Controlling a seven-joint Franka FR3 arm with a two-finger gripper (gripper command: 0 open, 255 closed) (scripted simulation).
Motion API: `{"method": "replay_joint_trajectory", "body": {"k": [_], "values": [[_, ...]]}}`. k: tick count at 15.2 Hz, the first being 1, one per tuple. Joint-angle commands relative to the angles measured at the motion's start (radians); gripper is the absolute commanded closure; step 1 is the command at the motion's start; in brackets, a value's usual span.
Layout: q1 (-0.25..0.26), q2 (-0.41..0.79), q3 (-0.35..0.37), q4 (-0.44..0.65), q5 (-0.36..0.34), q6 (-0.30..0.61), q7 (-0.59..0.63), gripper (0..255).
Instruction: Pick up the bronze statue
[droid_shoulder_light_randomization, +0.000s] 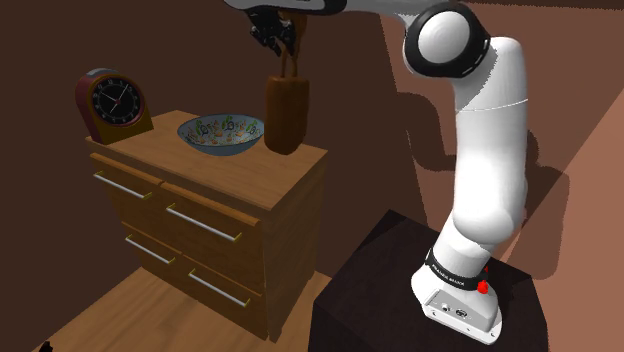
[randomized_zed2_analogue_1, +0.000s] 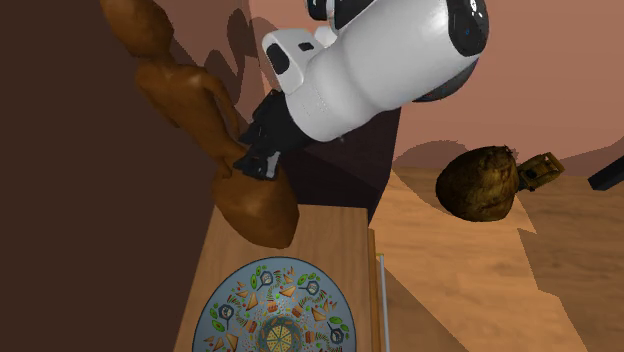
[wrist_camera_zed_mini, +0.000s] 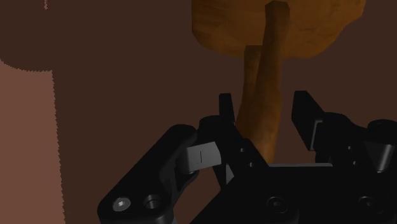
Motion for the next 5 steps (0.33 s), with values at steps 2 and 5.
{"method": "replay_joint_trajectory", "body": {"k": [2, 5], "values": [[0.021, 0.024, -0.005, 0.078, -0.023, -0.038, -0.034, 255], [0.033, 0.038, -0.008, 0.115, -0.033, -0.055, -0.050, 255]]}}
